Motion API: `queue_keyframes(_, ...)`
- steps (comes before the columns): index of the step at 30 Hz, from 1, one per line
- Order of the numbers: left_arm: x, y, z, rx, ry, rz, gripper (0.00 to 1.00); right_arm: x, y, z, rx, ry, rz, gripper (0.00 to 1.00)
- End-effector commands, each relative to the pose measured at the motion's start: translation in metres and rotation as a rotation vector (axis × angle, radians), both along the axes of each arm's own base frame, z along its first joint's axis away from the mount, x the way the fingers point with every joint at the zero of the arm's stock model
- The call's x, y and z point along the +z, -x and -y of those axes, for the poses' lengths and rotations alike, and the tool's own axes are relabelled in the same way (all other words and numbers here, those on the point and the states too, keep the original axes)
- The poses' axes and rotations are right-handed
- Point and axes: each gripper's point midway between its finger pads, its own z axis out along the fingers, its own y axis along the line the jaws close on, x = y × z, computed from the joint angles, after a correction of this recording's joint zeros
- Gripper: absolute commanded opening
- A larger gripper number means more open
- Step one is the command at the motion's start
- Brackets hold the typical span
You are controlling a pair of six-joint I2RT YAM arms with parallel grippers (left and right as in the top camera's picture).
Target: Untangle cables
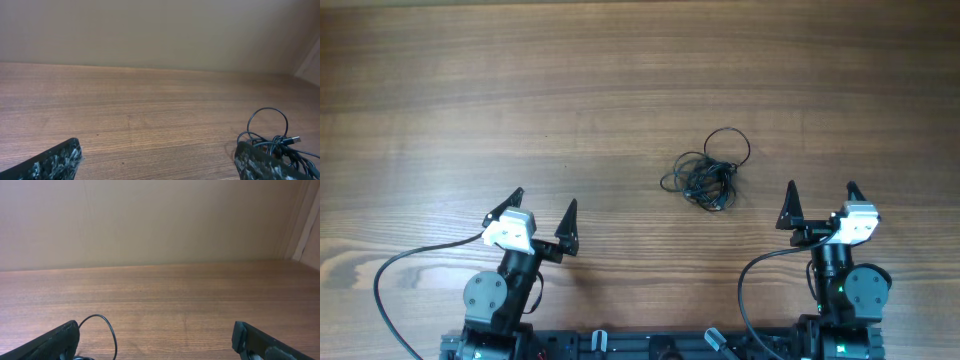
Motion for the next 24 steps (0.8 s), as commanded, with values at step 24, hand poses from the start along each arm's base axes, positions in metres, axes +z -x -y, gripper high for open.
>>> queue_keyframes(24,0.008,-0.002,-0.004,0.03,0.052,0.034,1.0,0.001,0.0,-0.002,0.01,0.011,0.003,1.0)
